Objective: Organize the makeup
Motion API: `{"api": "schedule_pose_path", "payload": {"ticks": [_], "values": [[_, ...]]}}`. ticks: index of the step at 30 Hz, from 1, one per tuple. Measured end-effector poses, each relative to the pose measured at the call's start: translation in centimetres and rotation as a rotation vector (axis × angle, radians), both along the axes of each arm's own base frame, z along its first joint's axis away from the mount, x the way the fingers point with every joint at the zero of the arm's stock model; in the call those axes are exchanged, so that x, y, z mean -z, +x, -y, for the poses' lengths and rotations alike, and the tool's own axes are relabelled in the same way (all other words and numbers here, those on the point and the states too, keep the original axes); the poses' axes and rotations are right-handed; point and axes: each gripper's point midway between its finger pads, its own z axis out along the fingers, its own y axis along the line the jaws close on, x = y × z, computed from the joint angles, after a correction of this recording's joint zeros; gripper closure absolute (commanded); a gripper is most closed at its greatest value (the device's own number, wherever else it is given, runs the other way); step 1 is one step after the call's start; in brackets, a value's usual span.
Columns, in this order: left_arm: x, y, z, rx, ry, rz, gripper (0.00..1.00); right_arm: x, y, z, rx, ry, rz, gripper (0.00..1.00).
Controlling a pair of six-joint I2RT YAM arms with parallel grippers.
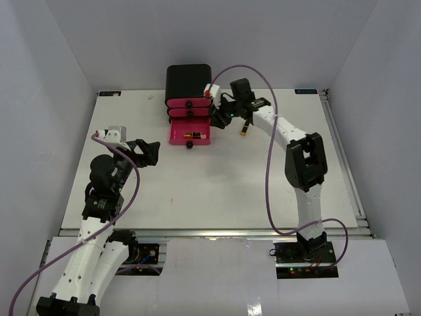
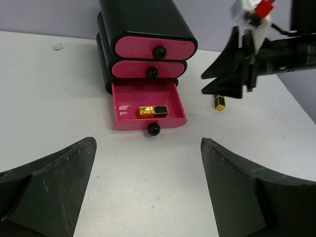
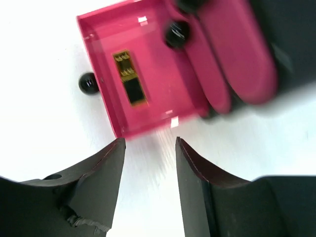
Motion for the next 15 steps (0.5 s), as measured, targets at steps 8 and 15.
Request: {"api": "schedule_pose_path", "payload": {"ticks": [8,15], "values": [[0.0,0.0,0.0,0.001,0.000,0.002,0.02,-0.5,2.4,8.7,0.351,0.142,-0.187,0.39],[0.0,0.0,0.0,0.001,-0.001,0.002,0.02,3.5,4.9,12.7,0.818,0.138,-0.308,0.29]]}}
